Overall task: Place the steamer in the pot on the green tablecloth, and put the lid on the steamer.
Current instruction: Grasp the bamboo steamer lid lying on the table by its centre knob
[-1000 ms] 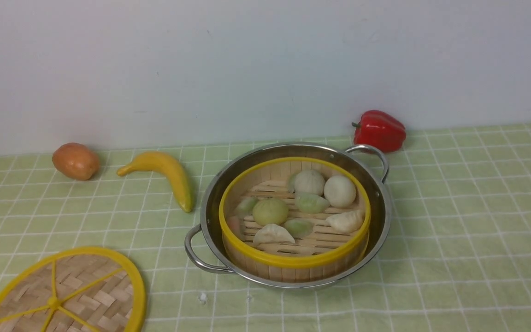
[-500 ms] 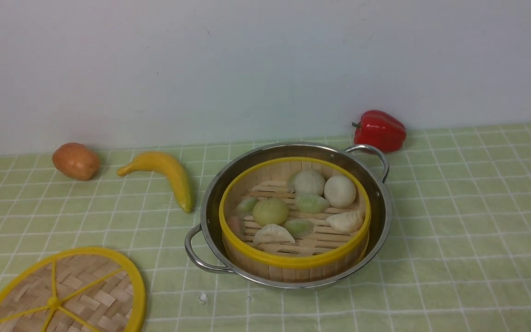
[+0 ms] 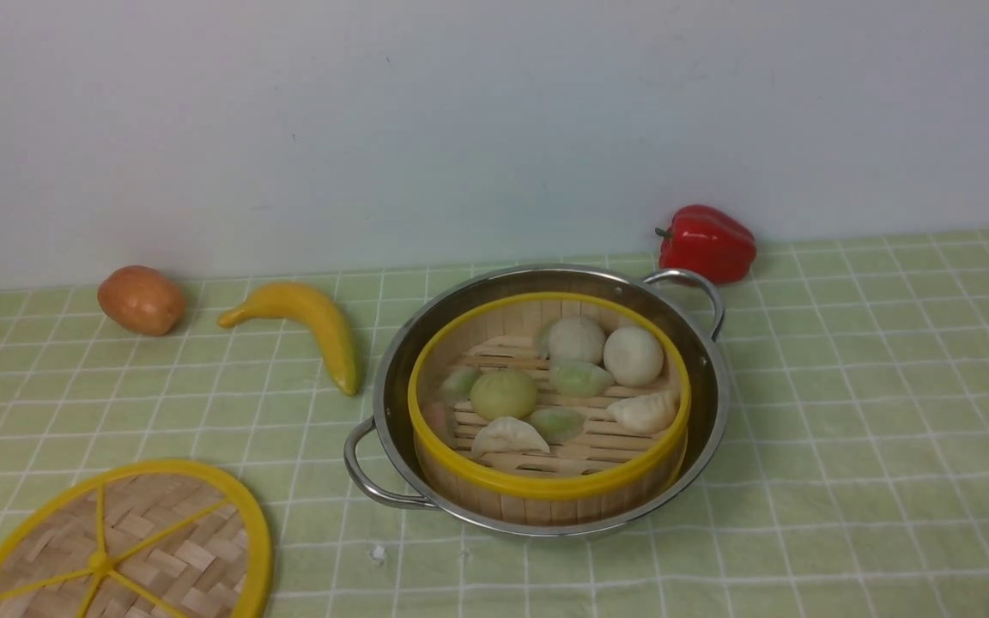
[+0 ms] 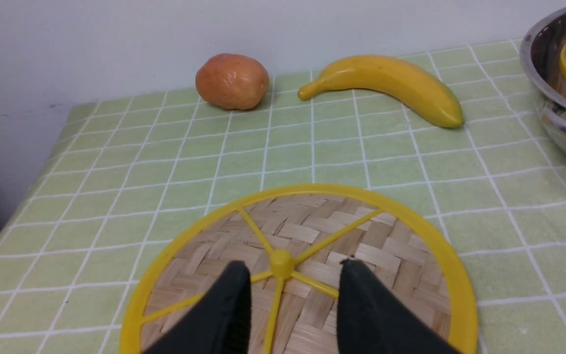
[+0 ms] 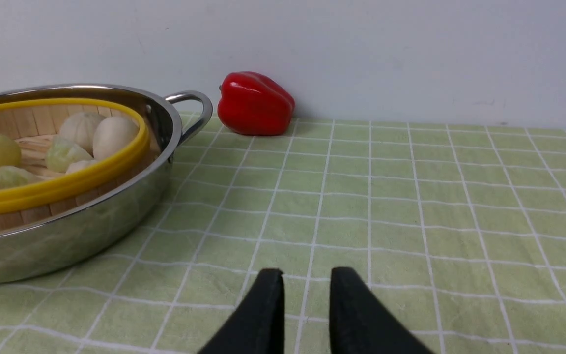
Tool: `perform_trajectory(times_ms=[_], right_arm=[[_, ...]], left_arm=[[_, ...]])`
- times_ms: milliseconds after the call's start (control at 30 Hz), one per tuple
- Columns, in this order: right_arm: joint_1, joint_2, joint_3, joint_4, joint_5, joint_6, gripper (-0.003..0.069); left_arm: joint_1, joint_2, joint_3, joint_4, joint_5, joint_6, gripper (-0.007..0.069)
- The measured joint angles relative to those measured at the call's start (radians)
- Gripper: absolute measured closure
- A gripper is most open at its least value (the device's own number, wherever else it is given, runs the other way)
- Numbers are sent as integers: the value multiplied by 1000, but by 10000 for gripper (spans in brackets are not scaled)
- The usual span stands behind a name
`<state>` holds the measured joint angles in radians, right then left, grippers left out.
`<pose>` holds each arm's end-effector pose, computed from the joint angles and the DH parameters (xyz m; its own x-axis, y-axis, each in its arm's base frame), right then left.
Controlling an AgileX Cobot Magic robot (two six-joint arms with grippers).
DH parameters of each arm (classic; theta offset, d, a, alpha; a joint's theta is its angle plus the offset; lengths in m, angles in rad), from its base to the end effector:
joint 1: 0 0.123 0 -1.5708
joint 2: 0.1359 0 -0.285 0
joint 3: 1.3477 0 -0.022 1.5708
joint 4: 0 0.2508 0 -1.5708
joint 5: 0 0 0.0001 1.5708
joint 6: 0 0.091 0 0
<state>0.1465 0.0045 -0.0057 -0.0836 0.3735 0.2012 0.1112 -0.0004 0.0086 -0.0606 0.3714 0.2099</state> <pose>0.0528 0.0050 0.1814 -0.2894 0.0816 -0.9537 -0.0820 0.9906 0.1096 0.0529 0.0039 0.1770 -0.2963 0.1206 -0.9474 -0.0453 0.9891 0.1401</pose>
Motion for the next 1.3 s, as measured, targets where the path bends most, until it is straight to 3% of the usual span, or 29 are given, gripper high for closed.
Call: perform_trajectory(times_ms=[467, 567, 667, 767, 967, 1067, 1200, 1300], right_arm=[[0, 0, 0, 2, 0, 0, 442], [0, 0, 0, 2, 0, 0, 438], [0, 0, 0, 2, 0, 0, 426], [0, 0, 0, 2, 0, 0, 421], [0, 0, 0, 2, 0, 0, 420], [0, 0, 3, 2, 0, 0, 419], [0, 0, 7, 2, 0, 0, 419], [0, 0, 13, 2, 0, 0, 419]], left_arm=[[0, 0, 0, 38, -32, 34, 382], [0, 0, 0, -50, -87, -12, 382], [0, 0, 0, -285, -190, -110, 382], [0, 0, 0, -399, -262, -125, 382], [0, 0, -29, -478, -371, -133, 382], [0, 37, -128, -445, -299, -87, 382], [0, 209, -325, -295, -63, -33, 382], [0, 467, -519, -119, 284, -110, 382]])
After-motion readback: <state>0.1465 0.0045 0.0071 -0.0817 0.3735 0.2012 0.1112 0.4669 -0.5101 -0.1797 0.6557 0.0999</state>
